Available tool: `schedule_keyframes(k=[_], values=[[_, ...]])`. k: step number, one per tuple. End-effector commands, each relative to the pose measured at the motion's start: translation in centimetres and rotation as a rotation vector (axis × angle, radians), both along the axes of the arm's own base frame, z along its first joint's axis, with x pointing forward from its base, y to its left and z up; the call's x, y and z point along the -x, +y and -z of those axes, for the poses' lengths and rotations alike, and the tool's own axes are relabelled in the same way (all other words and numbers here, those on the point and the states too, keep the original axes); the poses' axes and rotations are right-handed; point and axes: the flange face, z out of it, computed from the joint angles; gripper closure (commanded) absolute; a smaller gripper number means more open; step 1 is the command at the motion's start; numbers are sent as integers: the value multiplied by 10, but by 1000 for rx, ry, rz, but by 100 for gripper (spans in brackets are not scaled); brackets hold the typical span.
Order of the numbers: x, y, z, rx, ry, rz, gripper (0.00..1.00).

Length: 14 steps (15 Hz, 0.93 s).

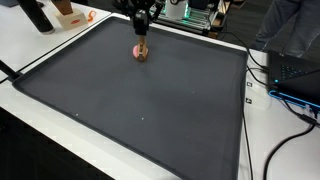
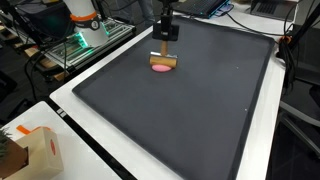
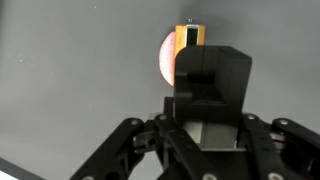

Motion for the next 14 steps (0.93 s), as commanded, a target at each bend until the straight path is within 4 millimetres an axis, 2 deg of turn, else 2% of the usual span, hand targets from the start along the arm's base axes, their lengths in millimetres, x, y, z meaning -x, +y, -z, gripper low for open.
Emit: schedule_keyframes(k=[1,9,14], values=[[-1,-24,35,48,22,5,77],[-4,-39,34,55,-2,31,77],[-6,-58,26,66,-37,62,77]])
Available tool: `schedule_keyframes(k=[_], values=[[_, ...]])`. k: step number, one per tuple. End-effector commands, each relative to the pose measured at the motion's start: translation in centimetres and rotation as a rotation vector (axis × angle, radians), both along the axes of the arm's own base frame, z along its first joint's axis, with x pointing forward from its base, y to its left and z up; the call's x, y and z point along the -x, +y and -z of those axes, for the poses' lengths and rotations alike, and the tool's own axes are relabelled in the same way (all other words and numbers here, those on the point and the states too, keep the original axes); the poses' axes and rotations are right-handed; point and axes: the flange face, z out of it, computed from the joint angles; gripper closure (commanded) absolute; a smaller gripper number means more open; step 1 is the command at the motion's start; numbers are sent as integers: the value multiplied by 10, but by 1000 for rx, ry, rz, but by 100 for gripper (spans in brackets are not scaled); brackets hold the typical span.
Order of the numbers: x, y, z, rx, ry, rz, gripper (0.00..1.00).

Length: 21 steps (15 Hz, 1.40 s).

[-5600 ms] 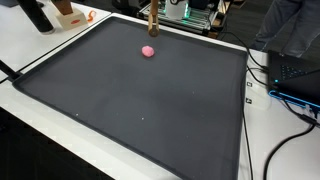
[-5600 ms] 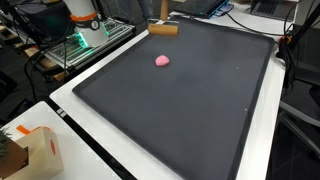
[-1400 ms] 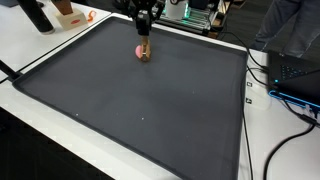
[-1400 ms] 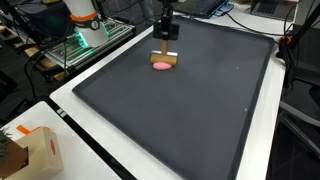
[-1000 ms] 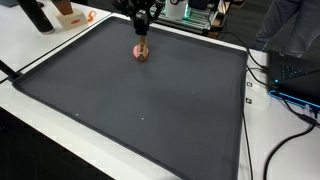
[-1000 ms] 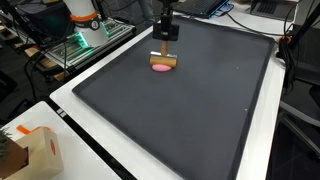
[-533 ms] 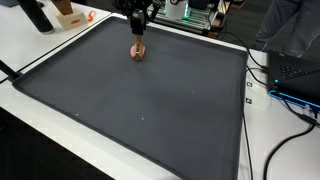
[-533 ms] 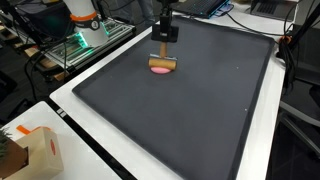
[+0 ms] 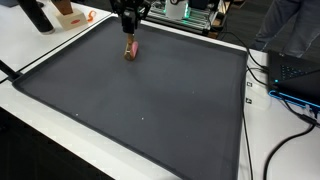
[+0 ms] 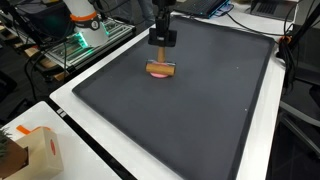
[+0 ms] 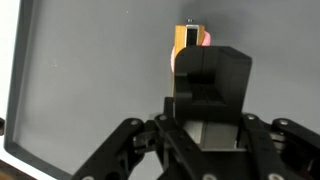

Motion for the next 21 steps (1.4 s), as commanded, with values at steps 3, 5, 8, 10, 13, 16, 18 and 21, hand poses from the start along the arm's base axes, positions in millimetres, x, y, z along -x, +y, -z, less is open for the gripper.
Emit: schedule_keyframes(k=[3,5,8,10,13,16,18,21], values=[[1,-32,23,-10,1,39,77],[1,-35,23,-40,0,36,77],[1,-34,19,-86,2,28,77],[2,-30,15,-123,4,6,77],[3,-24,12,-161,18,-36,77],[5,-17,12,-183,32,-79,77],[7,-12,13,-213,33,-118,77],[12,-8,14,-241,38,-164,77]])
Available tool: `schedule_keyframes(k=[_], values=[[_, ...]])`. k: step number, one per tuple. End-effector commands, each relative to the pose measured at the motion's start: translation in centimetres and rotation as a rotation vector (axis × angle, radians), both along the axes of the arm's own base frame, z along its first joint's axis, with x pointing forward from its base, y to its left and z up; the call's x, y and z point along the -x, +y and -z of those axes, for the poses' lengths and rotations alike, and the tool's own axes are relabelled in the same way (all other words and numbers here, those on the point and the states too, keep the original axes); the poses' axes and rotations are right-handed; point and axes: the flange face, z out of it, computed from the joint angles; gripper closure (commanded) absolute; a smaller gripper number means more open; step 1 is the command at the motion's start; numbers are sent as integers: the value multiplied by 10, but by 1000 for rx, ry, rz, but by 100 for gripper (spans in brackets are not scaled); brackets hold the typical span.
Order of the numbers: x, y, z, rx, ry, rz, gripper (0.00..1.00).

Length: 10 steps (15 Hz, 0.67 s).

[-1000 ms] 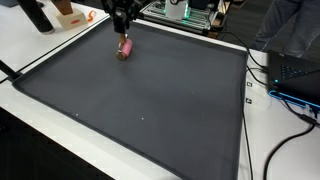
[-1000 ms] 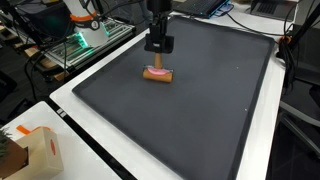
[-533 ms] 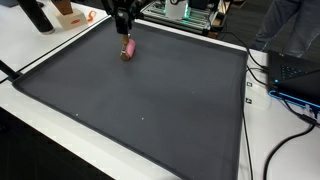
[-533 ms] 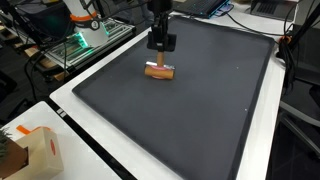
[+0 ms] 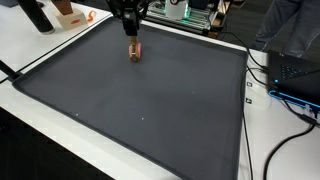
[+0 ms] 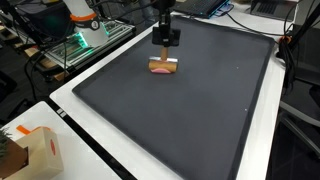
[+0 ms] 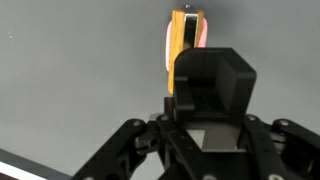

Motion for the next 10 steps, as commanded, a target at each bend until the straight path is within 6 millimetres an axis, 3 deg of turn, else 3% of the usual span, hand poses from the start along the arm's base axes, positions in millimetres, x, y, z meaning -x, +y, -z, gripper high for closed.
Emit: schedule_keyframes(k=[1,10], values=[[17,10,16,-48,36,-58,77],[15,19,14,-74,-50,-133,77]])
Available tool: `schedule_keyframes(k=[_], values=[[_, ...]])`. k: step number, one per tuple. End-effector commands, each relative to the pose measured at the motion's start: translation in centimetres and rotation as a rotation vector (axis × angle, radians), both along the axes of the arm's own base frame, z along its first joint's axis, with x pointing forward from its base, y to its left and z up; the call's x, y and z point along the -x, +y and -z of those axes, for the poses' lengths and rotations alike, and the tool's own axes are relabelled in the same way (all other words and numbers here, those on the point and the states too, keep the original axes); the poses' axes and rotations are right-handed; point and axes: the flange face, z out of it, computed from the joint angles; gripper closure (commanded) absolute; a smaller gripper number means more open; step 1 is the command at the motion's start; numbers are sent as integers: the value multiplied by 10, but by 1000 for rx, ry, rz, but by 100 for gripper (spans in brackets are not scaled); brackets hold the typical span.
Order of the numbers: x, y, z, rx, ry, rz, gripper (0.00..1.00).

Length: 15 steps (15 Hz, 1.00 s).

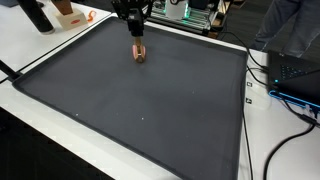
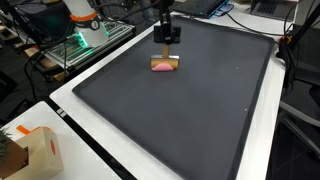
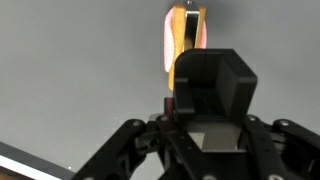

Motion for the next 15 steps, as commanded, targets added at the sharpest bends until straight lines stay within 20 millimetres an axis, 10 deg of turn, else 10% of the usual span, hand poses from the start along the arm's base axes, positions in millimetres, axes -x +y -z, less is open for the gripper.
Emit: schedule_keyframes(k=[1,15], values=[[3,15,11,-25,-17,-45,77],[-5,26,-3,-106,-114,-52,77]])
